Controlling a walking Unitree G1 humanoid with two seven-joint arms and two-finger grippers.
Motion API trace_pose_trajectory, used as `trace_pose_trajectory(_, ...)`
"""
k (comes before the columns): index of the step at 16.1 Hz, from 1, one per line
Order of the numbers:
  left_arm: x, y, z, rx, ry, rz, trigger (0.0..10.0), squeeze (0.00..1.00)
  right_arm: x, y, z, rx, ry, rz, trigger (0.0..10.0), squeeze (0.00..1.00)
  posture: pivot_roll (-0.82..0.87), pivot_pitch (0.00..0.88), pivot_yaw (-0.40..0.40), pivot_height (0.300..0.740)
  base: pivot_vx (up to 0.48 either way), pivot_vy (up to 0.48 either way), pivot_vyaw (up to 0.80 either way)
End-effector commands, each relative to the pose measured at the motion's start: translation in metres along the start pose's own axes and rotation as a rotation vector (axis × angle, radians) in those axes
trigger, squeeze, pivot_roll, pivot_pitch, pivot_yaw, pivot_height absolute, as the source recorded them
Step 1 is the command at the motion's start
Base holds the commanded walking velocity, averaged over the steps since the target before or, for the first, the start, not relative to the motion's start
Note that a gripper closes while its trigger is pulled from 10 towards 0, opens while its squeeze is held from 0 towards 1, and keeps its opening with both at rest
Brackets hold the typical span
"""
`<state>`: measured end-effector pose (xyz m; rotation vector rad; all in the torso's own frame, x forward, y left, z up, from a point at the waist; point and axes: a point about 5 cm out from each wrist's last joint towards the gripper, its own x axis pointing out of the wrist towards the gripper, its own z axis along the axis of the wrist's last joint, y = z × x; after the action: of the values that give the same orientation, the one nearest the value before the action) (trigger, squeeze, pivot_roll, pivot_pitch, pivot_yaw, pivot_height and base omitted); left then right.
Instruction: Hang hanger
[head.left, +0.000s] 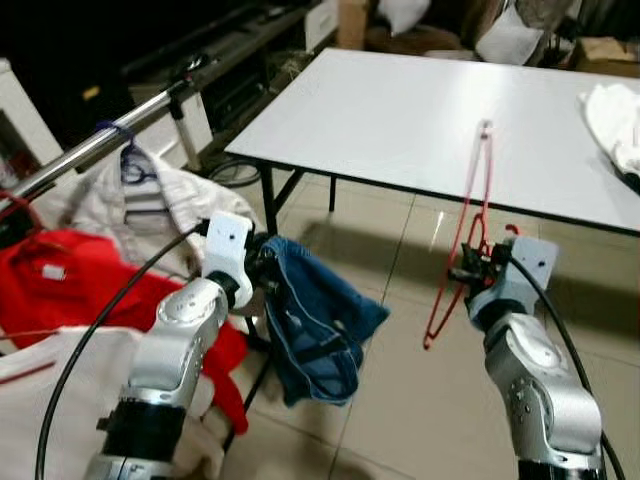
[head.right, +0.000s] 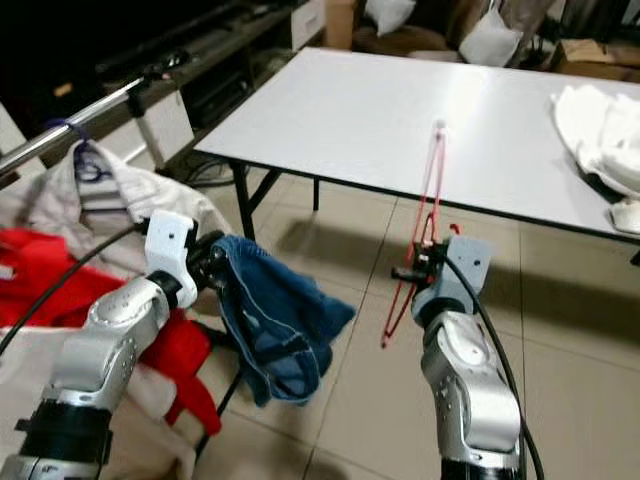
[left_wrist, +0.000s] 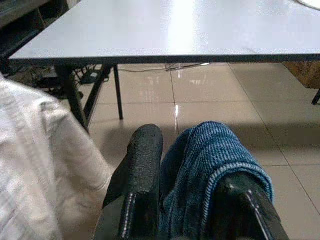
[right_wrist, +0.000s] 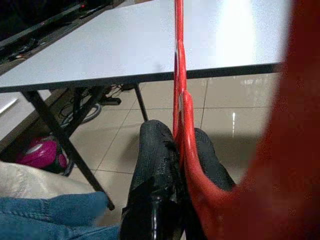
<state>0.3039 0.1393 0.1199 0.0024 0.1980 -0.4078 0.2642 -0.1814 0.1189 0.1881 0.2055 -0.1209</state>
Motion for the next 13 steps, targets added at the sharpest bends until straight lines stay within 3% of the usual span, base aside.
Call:
trace_pose_trajectory(1, 0.0013, -0.0032, 0.0068, 0.009, -0.026, -0.013, 10.0, 0.00, -0.0005, -0.0037, 0.0039, 0.001, -0.018, -0.016, 10.0, 0.00, -0.08, 0.000, 0.065, 0.740, 0.262, 0.000, 0.00)
trace_pose_trajectory(7, 0.0019, -0.0032, 0.0069, 0.010, -0.026, -0.014, 10.0, 0.00, 0.0001, -0.0034, 0.0029, 0.020, -0.010, -0.015, 10.0, 0.00, -0.08, 0.000, 0.068, 0.740, 0.260, 0.000, 0.00)
trace_pose_trajectory(11, 0.0023, -0.0031, 0.0069, 0.010, -0.026, -0.015, 10.0, 0.00, 0.0005, -0.0030, 0.0032, 0.023, -0.008, -0.009, 10.0, 0.00, -0.08, 0.000, 0.066, 0.740, 0.259, 0.000, -0.70)
trace_pose_trajectory(13, 0.0023, -0.0030, 0.0070, 0.009, -0.027, -0.014, 10.0, 0.00, 0.0006, -0.0037, 0.0041, 0.006, -0.016, -0.014, 10.0, 0.00, -0.08, 0.000, 0.066, 0.740, 0.259, 0.000, 0.00)
